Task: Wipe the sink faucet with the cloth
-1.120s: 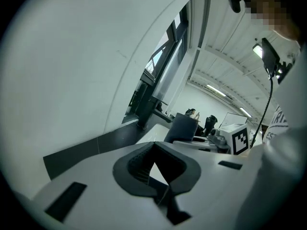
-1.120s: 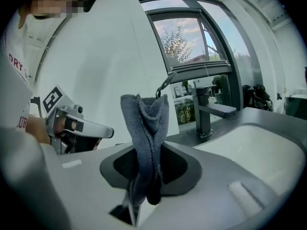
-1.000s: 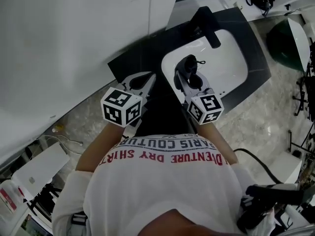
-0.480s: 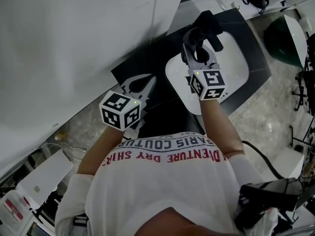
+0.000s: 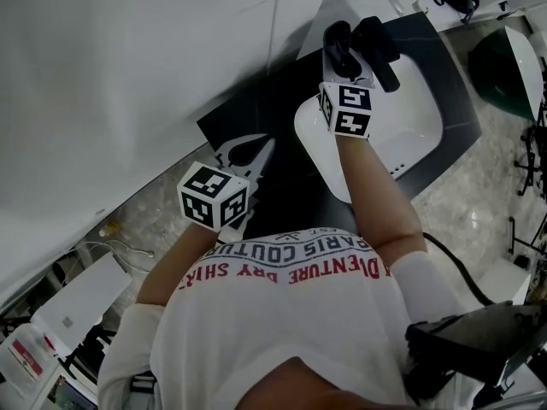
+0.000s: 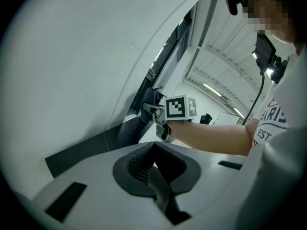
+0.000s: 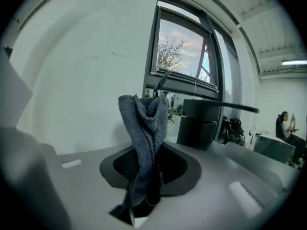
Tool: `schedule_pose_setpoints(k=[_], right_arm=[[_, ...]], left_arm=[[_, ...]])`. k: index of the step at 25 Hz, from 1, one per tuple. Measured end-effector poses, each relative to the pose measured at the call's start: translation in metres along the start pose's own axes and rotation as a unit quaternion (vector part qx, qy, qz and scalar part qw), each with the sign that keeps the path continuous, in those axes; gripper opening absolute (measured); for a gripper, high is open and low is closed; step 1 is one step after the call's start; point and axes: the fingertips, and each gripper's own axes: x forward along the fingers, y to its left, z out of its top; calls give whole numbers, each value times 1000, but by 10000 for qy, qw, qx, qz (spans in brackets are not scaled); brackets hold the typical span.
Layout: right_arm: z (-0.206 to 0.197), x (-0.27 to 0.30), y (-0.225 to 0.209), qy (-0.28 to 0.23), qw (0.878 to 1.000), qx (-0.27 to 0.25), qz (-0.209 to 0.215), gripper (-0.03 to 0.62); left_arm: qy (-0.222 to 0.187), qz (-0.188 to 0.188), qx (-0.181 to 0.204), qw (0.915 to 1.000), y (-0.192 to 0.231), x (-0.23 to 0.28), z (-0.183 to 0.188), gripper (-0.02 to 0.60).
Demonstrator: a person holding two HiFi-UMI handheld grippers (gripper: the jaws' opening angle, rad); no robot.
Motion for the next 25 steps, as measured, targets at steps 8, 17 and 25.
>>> schedule_pose_setpoints(k=[8,17,25], right_arm=[[-7,17,-19,-109,9968,326,-728,81],[-1,12,-26,-350,9932,526,-977,81],[-3,-12,-37,-427,9907,698,-1086,81]], left_arm=[[99,59,-93,9999,7,2,-10,2],[60,113,-65,9999,15,0,-4,1],[50,67,-27,10000,10,2,-3,2]])
